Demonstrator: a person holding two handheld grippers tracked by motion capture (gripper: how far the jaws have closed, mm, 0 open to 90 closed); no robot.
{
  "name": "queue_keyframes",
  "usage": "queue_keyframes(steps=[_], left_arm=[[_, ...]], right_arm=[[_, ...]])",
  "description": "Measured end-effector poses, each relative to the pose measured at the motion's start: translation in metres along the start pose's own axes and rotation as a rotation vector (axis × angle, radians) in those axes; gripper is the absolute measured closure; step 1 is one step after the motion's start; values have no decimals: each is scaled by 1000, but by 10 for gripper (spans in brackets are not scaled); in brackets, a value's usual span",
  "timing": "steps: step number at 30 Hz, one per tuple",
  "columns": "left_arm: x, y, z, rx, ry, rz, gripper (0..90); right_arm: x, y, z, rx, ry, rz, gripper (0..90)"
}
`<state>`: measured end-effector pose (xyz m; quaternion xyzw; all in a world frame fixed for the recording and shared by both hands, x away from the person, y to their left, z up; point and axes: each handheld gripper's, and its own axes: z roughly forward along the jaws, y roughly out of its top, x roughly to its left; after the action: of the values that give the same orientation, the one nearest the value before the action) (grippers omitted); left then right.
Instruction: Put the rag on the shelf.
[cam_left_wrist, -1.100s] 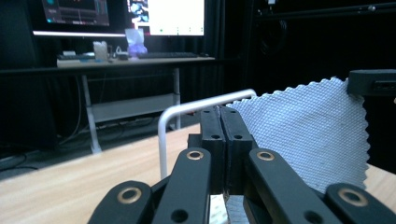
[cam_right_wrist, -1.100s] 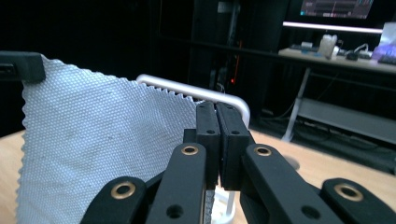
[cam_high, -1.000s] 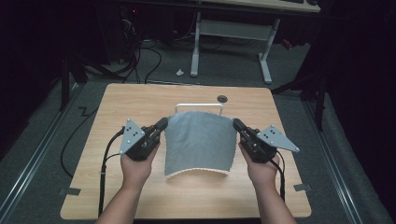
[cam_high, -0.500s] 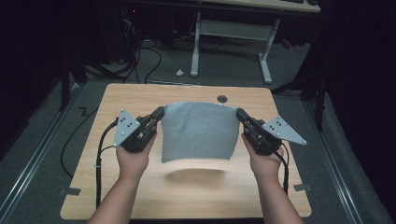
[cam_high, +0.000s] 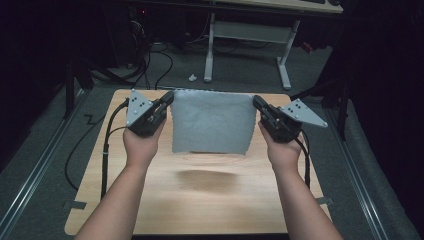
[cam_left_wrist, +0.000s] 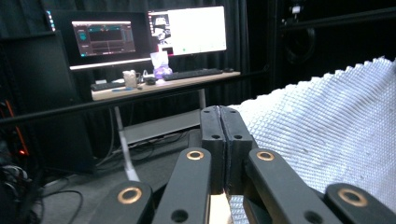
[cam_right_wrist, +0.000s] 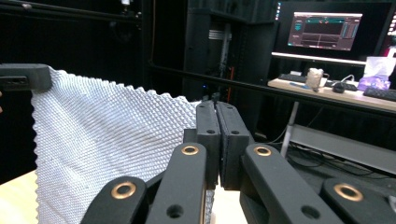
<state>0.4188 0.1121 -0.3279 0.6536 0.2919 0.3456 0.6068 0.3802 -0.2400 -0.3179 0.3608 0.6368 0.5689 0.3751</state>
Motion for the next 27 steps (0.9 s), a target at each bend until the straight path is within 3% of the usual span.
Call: queue_keyframes(steps=[4, 10, 13, 16, 21, 24, 27], left_arm=[[10, 7, 17, 1, 4, 10, 892], [21, 1, 43, 25, 38, 1, 892], [26, 1, 54, 44, 48, -10, 892], [31, -3, 65, 63, 53, -24, 891], [36, -25, 85, 173, 56, -33, 892], [39, -45, 92, 243, 37, -63, 892], [41, -64, 90, 280, 21, -103, 892]], right_arm=[[-9, 10, 14, -8, -17, -3, 897], [-23, 21, 37, -3, -27, 8, 898], [-30, 19, 52, 22, -41, -10, 898], [-39, 12, 69, 81, -58, -38, 899], [-52, -8, 93, 164, -60, -26, 899], [-57, -22, 102, 201, -32, 24, 898], [-57, -38, 109, 250, -20, 17, 900]])
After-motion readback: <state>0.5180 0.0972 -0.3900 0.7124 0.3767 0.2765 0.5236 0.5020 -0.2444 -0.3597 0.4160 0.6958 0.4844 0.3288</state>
